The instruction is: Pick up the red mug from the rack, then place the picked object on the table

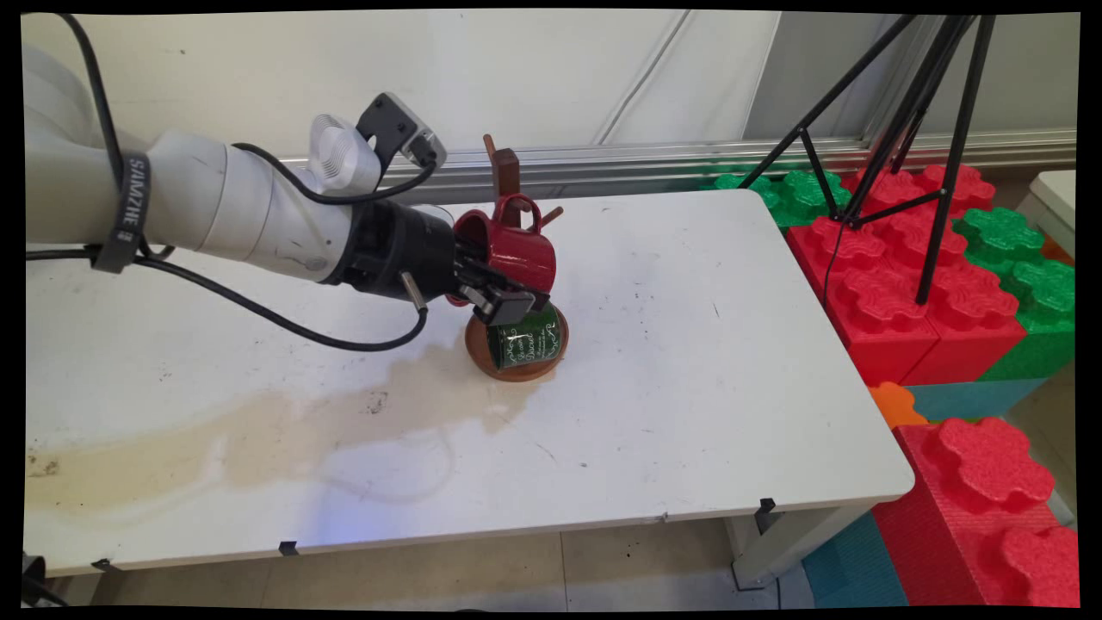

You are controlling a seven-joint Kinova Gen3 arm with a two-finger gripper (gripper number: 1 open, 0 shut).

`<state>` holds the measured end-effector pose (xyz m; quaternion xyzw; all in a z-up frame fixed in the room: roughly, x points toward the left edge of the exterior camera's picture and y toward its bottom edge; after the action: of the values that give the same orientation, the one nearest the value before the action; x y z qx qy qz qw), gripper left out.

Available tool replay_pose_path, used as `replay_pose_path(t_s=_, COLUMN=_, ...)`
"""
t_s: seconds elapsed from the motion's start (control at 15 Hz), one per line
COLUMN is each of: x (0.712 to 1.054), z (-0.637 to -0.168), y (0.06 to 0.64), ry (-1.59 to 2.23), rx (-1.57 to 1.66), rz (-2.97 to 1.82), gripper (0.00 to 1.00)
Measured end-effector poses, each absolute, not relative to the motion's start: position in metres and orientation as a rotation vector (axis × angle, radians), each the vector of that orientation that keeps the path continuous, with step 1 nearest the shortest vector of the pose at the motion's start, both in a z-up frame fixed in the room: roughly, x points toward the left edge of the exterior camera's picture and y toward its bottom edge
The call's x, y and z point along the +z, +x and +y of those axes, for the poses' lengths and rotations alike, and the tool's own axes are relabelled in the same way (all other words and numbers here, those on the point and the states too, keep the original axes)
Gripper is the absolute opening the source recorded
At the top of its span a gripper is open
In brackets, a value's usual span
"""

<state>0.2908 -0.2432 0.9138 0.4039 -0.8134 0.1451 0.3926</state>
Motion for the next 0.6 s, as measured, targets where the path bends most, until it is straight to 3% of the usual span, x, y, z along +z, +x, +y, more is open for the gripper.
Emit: replay_pose_path(t_s=0.6, x=0.919, z=-0.232, y=0.294, ry=1.021, rx=0.391, rz=-2.072, gripper=0.0)
